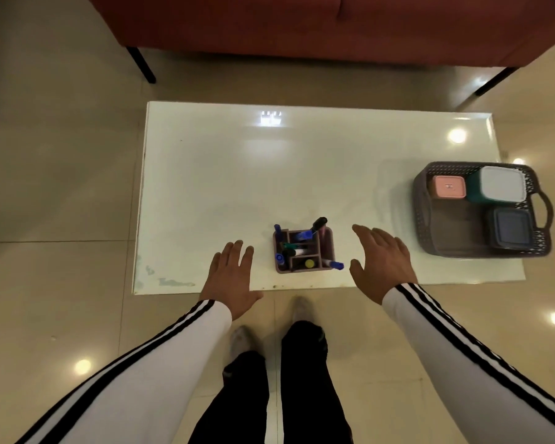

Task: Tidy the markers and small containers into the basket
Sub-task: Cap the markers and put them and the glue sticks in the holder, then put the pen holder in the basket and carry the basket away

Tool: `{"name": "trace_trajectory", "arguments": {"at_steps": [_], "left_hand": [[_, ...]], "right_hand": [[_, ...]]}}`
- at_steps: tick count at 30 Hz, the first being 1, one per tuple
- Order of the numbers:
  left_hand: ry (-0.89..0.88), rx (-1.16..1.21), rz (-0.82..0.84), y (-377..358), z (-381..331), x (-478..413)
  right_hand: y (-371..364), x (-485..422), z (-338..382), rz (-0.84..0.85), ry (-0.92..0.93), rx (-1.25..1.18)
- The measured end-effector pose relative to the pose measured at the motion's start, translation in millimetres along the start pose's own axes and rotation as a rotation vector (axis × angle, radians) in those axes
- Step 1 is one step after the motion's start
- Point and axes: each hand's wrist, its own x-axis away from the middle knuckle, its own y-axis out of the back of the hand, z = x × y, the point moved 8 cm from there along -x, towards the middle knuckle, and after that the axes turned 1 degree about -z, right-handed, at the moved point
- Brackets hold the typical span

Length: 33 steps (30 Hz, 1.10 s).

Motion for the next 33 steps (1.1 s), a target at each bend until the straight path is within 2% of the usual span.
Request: {"name": "trace_trajectory", "arguments": {"at_steps": [5,13,17,22,33], "left_hand": [[-0.003,-0.063,0.001,8,-12,-16],[0.054,-0.024,0.02,-9,-11,-55],[0.033,0.018,-0.011,-6,-17,-70],[0.045,0.012,0.002,-4,-22,-67],[0.041,-0.223,-0.037,10,-40,-45]], "right_hand": [[-28,-6,-30,0.17,0.039,0.018],[-77,-53,-20,0.276,0.236,-0.009],[-88,-69,-14,0.272,0.342,-0.008],[-89,-72,-12,0.272,0.369,-0.02],[-67,-46,-21,0.199,0.358,0.016]]}}
